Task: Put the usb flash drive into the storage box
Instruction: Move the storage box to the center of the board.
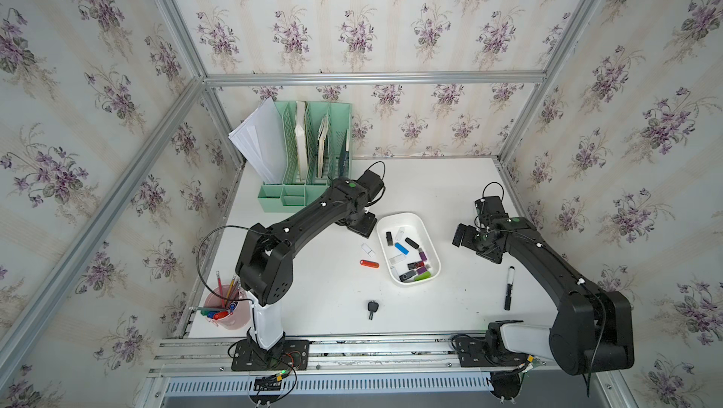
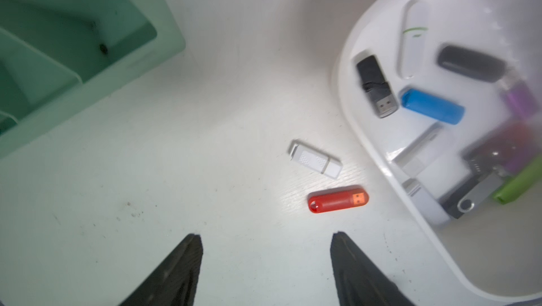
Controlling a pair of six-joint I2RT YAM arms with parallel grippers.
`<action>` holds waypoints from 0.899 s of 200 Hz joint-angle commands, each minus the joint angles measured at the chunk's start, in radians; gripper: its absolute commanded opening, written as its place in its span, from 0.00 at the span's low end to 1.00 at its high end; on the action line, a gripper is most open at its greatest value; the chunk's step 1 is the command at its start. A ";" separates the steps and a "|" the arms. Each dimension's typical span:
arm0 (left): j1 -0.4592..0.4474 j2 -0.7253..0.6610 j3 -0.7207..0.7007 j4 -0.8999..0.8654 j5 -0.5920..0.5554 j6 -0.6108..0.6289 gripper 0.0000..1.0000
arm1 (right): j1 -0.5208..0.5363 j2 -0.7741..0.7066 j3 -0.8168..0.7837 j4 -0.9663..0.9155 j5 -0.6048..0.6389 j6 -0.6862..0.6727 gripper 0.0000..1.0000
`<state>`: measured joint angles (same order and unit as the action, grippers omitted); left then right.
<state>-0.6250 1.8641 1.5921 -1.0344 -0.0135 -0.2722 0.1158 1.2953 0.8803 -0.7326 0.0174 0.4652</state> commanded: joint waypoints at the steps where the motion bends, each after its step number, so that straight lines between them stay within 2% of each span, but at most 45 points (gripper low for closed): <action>1: 0.035 -0.009 -0.074 0.062 0.146 -0.073 0.74 | -0.002 -0.003 0.005 -0.004 -0.002 -0.003 1.00; 57: 0.037 0.095 -0.068 0.103 0.257 -0.127 0.77 | 0.000 -0.011 0.014 -0.024 -0.001 -0.016 1.00; 154: -0.058 0.295 0.205 0.048 0.280 -0.119 0.77 | -0.001 -0.029 0.022 -0.046 0.016 -0.026 1.00; 180: -0.069 0.314 0.242 -0.012 0.232 -0.120 0.78 | -0.001 -0.028 0.030 -0.050 0.018 -0.025 1.00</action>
<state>-0.6891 2.1715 1.8160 -0.9791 0.2493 -0.3920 0.1158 1.2697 0.8967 -0.7681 0.0185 0.4450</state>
